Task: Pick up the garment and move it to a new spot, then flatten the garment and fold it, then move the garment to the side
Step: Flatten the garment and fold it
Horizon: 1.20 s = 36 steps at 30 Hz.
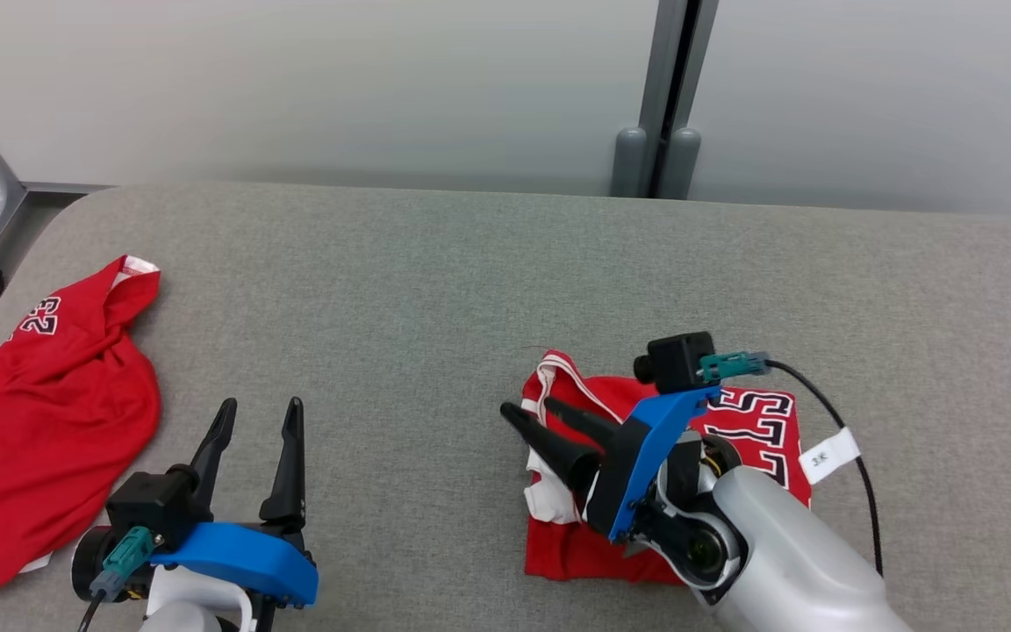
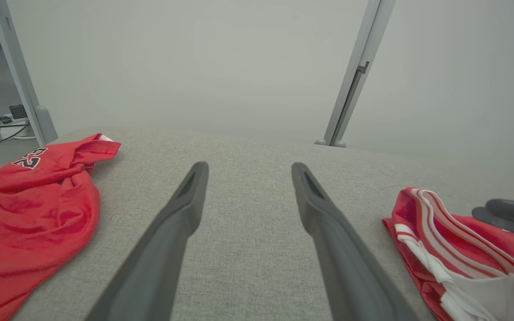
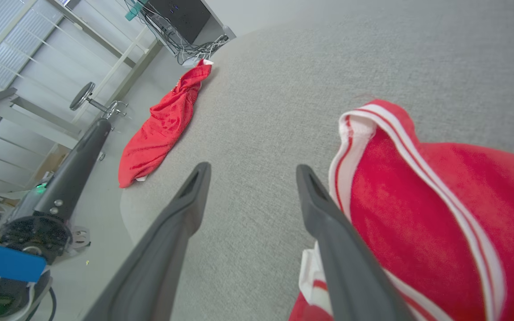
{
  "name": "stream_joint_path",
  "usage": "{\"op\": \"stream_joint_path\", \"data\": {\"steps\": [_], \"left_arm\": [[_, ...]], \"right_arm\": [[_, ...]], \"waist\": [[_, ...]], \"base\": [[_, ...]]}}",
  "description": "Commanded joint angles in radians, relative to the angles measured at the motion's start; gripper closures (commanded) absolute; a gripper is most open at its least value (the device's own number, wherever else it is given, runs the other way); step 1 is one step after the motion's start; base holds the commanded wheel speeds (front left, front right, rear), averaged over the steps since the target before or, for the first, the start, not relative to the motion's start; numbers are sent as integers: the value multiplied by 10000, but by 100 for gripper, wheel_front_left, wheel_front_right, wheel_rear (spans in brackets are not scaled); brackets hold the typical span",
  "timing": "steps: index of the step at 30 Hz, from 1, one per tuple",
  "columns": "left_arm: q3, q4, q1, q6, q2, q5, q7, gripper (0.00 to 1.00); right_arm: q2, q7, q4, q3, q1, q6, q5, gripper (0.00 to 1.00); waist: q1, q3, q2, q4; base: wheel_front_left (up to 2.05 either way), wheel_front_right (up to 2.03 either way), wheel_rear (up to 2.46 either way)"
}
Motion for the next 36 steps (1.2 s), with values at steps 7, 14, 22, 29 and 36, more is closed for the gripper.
{"op": "stream_joint_path", "data": {"steps": [7,14,22,29,36], "left_arm": [[231,-134,306,177,120,-128,-164,0],[252,-249,451,213,211,-150,-193,0],[244,-297,613,233,161,-191,-240,0],[172,-308,466,172,190,-203,-223,0],[61,-254,215,121,221,-179,-134,0]], "right_arm": [[-785,-1433,-1159,-1927,741,5,-666,0],[-1475,-2251,-1582,-4585,2282,5,-3369,0],[-464,-2736,-2352,-5916,3981,5,-6713,4],[-31,-2184,-2144,-4637,4113,5,-7182,100],[-40,-1395,-1582,-1981,3419,5,-6193,100]], "waist": [[-1,-294,0,-620],[-1,-375,0,-820],[-1,-444,0,-861],[-1,-339,0,-653],[-1,-165,0,-408]], "base": [[0,0,0],[0,0,0],[0,0,0],[0,0,0],[0,0,0]]}}
